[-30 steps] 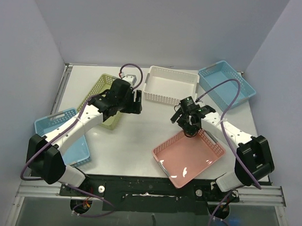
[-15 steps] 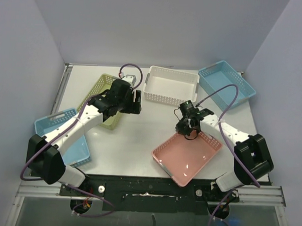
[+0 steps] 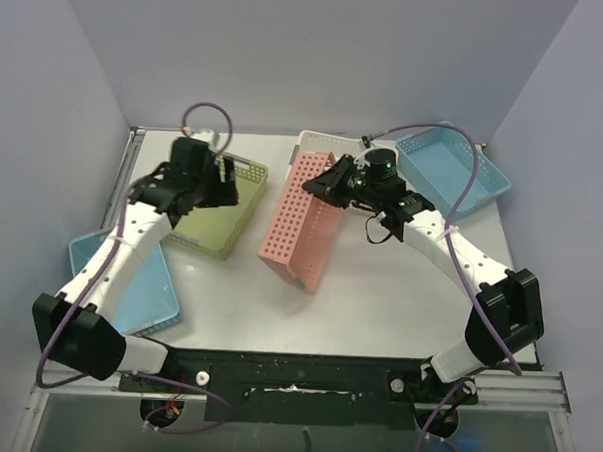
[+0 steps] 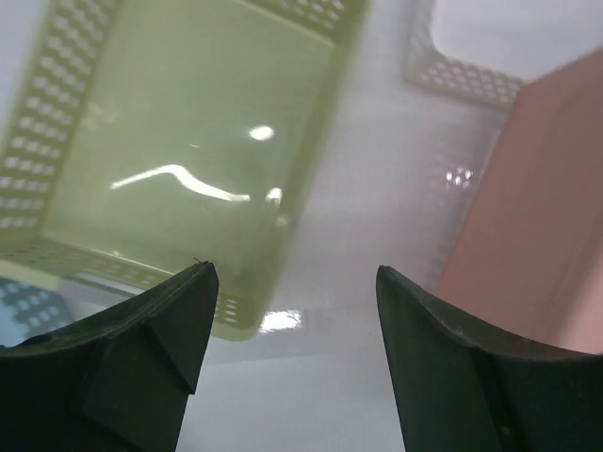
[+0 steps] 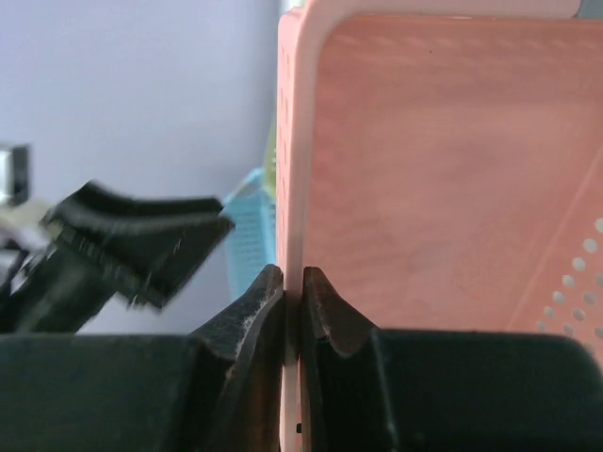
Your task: Turn the large container upside down
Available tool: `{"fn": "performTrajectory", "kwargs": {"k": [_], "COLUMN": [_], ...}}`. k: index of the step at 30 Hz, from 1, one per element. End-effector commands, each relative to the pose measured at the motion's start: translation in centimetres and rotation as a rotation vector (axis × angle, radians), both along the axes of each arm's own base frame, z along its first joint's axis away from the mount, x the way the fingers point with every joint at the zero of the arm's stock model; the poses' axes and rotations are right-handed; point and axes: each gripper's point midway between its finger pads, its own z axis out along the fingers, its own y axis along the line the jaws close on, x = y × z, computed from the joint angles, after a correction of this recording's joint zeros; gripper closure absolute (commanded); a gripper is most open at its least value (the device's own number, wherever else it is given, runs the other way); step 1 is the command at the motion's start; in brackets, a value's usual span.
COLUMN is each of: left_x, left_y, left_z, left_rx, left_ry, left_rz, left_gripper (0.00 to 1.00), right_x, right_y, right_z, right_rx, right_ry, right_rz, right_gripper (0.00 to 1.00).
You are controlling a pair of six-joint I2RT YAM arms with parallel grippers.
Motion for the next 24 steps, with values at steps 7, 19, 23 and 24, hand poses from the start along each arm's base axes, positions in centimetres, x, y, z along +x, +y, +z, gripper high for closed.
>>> {"fn": "performTrajectory", "kwargs": {"k": [7,19,23,24], "left_x": [0.8,1.2,1.3,1.2], "left_y": [7.4,6.6,6.3,6.3], "left_z": [8.6,6.8,6.6,6.5], "left_rx": [-0.137,-0.158,-0.169,-0.171], "left_ry": [-0.179,-0.133,-0.128,-0.125], "left_rz": [0.091,0.061,0.052,0.050], "left_gripper": [0.33,0.33,0.33,0.33], "right_x": [-2.9,-6.3,-6.2,-6.3], "right_y": [2.5,-0.7,-4.2,-5.1], "right_z": [7.2,-3.7,-7.2,-7.8], "right_rx": [0.533,0.261,0.090,0.072], "right_ry": [-0.225,-0.036,0.059,0.074], "right_rz": [0.253,0.292,0.196,0.177], "right_gripper": [1.00,0.94,0.84,0.80]}}
